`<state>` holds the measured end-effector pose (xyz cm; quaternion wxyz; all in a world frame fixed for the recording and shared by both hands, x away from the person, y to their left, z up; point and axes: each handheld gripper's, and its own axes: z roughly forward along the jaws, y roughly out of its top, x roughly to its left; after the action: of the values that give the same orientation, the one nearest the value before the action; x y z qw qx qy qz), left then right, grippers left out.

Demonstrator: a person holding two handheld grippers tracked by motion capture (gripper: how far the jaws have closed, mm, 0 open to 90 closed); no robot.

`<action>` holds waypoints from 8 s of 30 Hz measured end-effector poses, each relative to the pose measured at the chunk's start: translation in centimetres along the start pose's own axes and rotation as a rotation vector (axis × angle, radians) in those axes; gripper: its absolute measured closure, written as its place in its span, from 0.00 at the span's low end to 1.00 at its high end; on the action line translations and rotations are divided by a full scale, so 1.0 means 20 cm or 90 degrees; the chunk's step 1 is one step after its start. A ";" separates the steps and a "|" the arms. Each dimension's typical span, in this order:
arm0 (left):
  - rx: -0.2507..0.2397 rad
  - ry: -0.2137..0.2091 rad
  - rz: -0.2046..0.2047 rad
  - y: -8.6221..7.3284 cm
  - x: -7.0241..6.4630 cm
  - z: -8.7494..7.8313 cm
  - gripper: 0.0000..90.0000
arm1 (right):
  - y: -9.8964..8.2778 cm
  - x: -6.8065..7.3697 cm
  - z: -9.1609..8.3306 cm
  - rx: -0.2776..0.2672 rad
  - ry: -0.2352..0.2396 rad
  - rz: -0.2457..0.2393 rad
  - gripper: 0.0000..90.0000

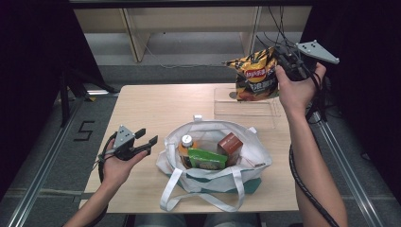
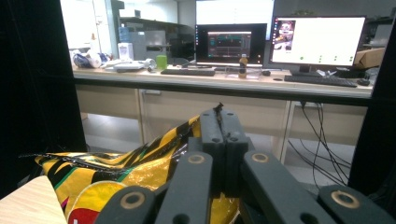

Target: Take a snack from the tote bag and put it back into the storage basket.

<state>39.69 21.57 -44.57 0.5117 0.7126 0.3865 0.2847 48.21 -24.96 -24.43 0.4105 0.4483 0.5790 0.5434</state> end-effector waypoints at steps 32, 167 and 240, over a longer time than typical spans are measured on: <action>0.001 -0.002 0.004 0.00 0.00 0.00 0.46 | -0.12 -0.10 0.22 0.047 -0.023 0.037 1.00; 0.006 -0.010 0.009 -0.02 -0.02 0.02 0.46 | -0.49 -0.34 0.46 0.187 -0.167 0.056 0.58; 0.003 -0.011 0.008 -0.03 -0.02 0.01 0.45 | -0.60 0.06 -0.34 0.196 0.099 0.012 0.50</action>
<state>39.36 21.20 -45.21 0.5119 0.7185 0.3781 0.2806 40.44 -25.62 -35.81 0.2861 0.4676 0.6812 0.4852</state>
